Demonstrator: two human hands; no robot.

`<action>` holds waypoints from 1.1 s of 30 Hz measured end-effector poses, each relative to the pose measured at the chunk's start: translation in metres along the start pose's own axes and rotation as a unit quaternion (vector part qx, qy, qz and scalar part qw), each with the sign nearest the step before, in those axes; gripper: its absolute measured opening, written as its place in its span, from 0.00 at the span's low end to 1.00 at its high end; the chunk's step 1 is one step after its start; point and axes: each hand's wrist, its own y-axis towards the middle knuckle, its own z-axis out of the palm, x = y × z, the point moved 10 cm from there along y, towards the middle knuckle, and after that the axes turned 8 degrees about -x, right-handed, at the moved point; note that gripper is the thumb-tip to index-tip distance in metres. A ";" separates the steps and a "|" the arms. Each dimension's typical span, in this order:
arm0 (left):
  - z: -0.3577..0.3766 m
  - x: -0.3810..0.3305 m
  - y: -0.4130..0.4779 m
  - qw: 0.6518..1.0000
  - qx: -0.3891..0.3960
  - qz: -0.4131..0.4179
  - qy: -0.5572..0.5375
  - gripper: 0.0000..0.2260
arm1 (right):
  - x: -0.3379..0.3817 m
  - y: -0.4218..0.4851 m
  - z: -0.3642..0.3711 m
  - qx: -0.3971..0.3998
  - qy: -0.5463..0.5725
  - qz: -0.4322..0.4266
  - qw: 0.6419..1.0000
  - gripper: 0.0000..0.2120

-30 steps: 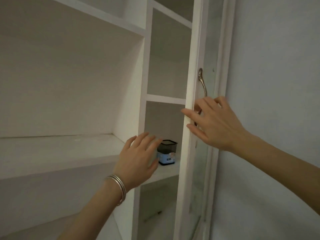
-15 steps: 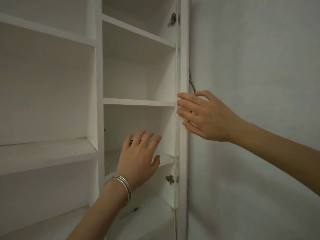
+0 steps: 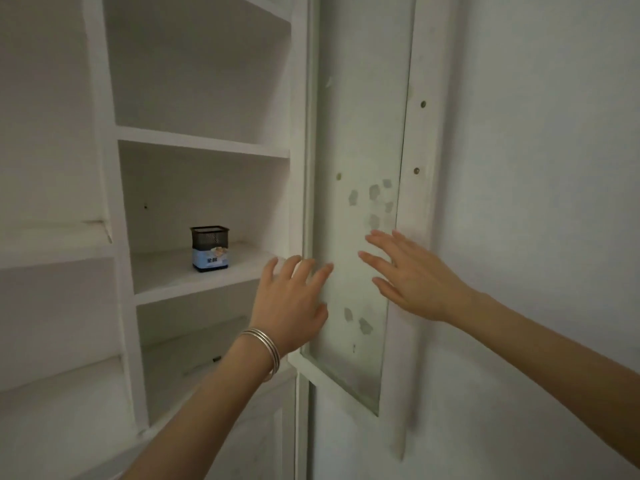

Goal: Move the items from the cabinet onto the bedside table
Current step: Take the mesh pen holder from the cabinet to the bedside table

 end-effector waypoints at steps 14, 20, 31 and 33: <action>0.058 -0.007 -0.034 0.996 0.070 -0.052 -0.013 0.25 | -0.017 -0.034 0.036 0.005 0.050 -0.011 0.999 0.19; 0.063 0.015 -0.067 0.992 0.101 -0.072 -0.002 0.25 | 0.040 -0.017 0.074 0.010 0.128 -0.035 0.991 0.22; 0.067 0.116 -0.130 0.975 0.147 -0.154 0.058 0.18 | 0.145 0.032 0.142 0.021 0.259 -0.048 0.964 0.19; 0.072 0.134 -0.129 0.972 0.149 -0.165 0.069 0.18 | 0.149 0.047 0.154 0.027 0.268 -0.040 0.962 0.18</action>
